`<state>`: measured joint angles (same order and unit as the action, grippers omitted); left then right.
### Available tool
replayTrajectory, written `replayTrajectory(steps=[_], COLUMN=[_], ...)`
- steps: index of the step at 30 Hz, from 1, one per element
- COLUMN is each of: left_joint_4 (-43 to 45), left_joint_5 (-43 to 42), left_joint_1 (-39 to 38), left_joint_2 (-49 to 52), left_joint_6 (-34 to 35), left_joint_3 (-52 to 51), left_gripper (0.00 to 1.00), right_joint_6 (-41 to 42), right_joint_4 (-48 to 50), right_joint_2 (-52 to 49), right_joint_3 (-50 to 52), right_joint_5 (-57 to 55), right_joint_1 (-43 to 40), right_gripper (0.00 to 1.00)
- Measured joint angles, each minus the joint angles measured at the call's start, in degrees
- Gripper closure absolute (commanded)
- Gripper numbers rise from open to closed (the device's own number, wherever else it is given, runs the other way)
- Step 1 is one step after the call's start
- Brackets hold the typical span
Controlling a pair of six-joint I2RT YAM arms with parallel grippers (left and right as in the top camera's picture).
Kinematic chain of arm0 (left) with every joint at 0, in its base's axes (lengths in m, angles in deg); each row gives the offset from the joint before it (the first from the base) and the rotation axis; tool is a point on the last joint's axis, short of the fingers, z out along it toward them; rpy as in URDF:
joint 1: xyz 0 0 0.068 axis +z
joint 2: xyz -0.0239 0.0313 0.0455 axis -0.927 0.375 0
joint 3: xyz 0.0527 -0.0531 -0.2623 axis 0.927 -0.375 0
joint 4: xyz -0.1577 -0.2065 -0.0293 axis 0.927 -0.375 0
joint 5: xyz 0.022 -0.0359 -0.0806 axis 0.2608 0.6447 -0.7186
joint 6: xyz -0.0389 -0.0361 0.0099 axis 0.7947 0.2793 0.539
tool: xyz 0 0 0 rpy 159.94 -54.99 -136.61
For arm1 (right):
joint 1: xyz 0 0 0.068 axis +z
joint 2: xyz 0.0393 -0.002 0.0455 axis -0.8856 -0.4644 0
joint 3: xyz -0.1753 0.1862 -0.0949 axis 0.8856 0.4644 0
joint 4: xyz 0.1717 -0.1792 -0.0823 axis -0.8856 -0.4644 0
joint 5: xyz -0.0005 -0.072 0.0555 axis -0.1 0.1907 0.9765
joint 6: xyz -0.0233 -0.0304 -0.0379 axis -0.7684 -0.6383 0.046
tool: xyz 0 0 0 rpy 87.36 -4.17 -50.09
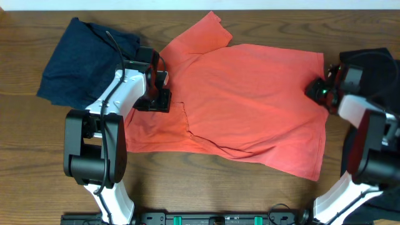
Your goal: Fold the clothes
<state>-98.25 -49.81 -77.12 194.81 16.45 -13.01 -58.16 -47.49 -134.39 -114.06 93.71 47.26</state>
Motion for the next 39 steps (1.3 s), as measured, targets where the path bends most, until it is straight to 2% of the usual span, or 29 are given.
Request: replayTrajectory(steps=[6, 9, 10, 16, 21, 28, 30, 33, 37, 39], left_joint_4=[-0.22, -0.22, -0.22, -0.2, 0.66, 5.2, 6.58, 7.78, 9.35, 11.17], left_joint_5=[-0.04, -0.2, -0.2, -0.22, -0.5, 0.76, 2.14, 3.8, 5.16, 5.53], left_joint_1=[0.02, 0.02, 0.02, 0.02, -0.09, -0.76, -0.83, -0.81, -0.83, -0.83], left_joint_2=[-2.91, -5.07, -5.75, -6.23, -6.23, -5.95, -5.33, -3.72, -0.92, 0.55], left_joint_6=[-0.07, 0.17, 0.15, 0.22, 0.35, 0.17, 0.15, -0.31, -2.27, -3.1], left_joint_3=[0.0, 0.0, 0.0, 0.0, 0.0, 0.0, 0.02, 0.02, 0.02, 0.02], left_gripper=[0.24, 0.21, 0.21, 0.21, 0.16, 0.16, 0.18, 0.31, 0.46, 0.48], right_joint_6=[1.99, 2.91, 2.36, -1.6, -4.85, -6.91, -7.52, -8.72, -9.62, -9.88], right_joint_4=[-2.27, -5.66, -7.72, -19.34, -30.56, -44.59, -48.7, -53.4, -58.21, -59.06], right_joint_2=[-8.72, -12.04, -12.94, -12.96, -7.04, 14.36, 19.21, 23.3, 23.67, 23.41], right_joint_3=[-12.57, -19.1, -21.44, -26.6, -26.75, -27.52, -27.91, -28.13, -28.11, -27.71], right_joint_5=[-0.87, -0.7, 0.33, 3.85, 4.92, 6.1, 6.27, 6.36, 5.9, 5.57], right_joint_1=[-0.09, -0.26, -0.39, -0.46, -0.61, -0.59, -0.26, 0.76, 2.03, 2.36], right_gripper=[0.91, 0.78, 0.67, 0.57, 0.54, 0.52, 0.51, 0.51, 0.51, 0.51])
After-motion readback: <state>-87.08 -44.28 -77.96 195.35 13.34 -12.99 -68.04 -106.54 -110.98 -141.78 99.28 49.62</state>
